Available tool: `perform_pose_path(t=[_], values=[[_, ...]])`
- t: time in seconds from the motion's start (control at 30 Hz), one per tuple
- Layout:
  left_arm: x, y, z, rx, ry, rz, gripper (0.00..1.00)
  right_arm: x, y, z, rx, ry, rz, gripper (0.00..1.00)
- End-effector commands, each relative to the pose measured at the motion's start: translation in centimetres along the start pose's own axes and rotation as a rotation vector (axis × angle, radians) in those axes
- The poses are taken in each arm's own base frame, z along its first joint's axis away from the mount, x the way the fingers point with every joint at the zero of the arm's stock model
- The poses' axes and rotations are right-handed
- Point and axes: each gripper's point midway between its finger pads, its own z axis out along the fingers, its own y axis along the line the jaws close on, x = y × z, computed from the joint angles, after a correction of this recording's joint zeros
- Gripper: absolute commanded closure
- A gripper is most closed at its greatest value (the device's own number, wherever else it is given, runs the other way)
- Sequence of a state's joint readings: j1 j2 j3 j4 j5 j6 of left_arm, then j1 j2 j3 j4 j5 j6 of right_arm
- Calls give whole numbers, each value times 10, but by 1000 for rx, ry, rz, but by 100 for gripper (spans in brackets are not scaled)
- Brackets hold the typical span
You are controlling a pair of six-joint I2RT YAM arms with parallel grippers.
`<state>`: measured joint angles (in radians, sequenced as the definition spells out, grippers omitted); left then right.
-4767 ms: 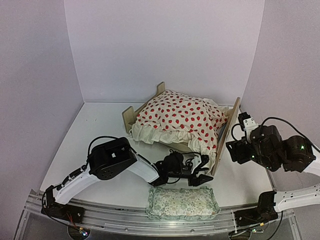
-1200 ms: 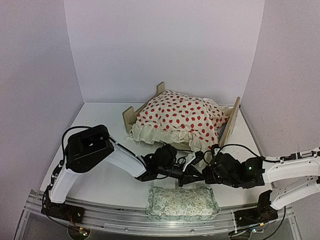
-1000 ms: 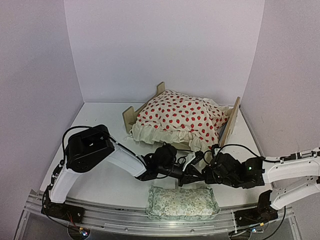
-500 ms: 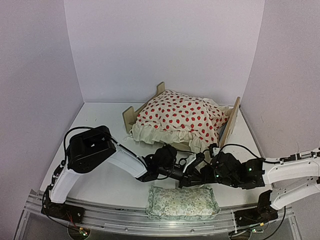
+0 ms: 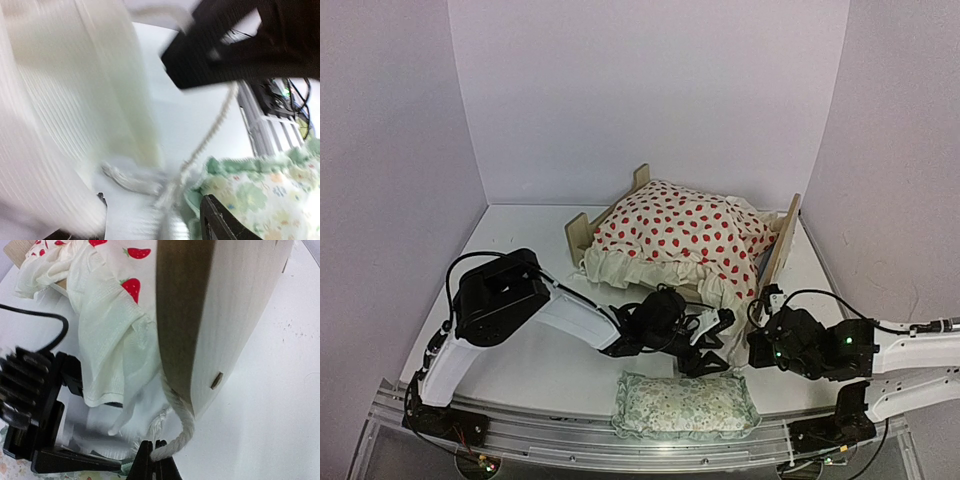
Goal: Set up the pet bed
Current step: Tie the right ropes of the mattress at the bed frame.
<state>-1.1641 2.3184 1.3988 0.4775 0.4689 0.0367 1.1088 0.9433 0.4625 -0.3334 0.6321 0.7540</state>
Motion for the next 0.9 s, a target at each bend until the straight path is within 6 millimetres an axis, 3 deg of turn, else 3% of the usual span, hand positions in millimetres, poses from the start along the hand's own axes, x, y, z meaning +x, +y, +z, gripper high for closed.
perform_pose_path(t=[0.0, 0.17, 0.5, 0.87], values=[[-11, 25, 12, -101, 0, 45, 37, 5, -14, 0, 65, 16, -68, 96], [-11, 33, 28, -100, 12, 41, 41, 11, -18, 4, 95, 31, -95, 93], [14, 47, 51, -142, 95, 13, 46, 11, -25, 4, 120, 16, -105, 91], [33, 50, 53, -310, 212, 56, 43, 10, -23, 4, 113, 17, -102, 91]])
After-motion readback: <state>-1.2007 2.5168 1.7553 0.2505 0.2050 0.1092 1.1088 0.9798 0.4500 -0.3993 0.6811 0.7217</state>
